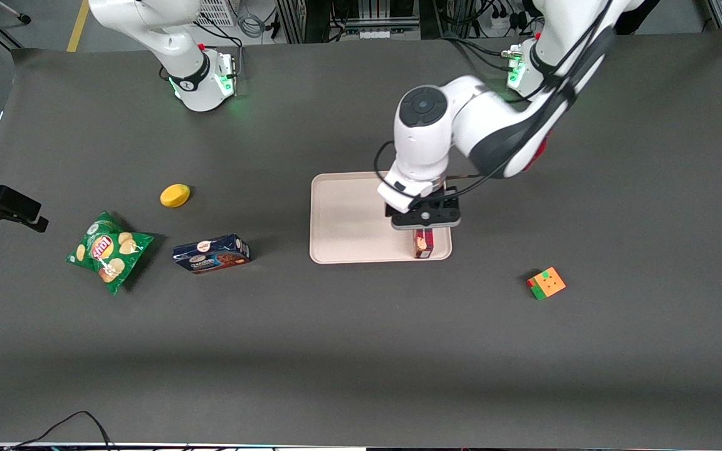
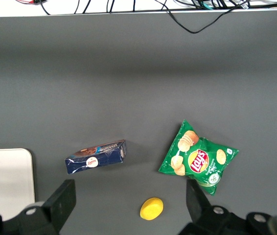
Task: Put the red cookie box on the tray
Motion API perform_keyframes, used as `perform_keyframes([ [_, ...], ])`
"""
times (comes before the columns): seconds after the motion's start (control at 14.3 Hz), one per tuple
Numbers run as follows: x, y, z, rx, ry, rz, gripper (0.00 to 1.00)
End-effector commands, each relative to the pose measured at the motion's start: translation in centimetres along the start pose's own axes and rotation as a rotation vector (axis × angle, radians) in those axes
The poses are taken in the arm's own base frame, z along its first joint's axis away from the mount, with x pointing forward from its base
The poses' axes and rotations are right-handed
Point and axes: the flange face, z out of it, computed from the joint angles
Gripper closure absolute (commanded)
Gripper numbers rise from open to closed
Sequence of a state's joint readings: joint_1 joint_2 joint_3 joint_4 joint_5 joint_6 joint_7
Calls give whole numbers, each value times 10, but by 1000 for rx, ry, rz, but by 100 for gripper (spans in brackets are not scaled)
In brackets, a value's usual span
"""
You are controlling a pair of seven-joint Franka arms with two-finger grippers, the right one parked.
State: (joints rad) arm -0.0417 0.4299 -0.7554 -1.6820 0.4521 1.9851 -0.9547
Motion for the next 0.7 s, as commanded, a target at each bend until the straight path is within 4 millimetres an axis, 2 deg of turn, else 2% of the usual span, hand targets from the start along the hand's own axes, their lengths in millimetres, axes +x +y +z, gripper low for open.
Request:
perform_keyframes([
  [0.0,38,-66,-92,38,-33,114,0],
  [0.14,56,-120,-124,13,-46,139,0],
  [0.35,61,-196,-169,-10,-49,117,0],
  [0.49,64,-247,-182,-9,-70,112,0],
  [0.63,62,-299,-176,2,-76,133,0],
])
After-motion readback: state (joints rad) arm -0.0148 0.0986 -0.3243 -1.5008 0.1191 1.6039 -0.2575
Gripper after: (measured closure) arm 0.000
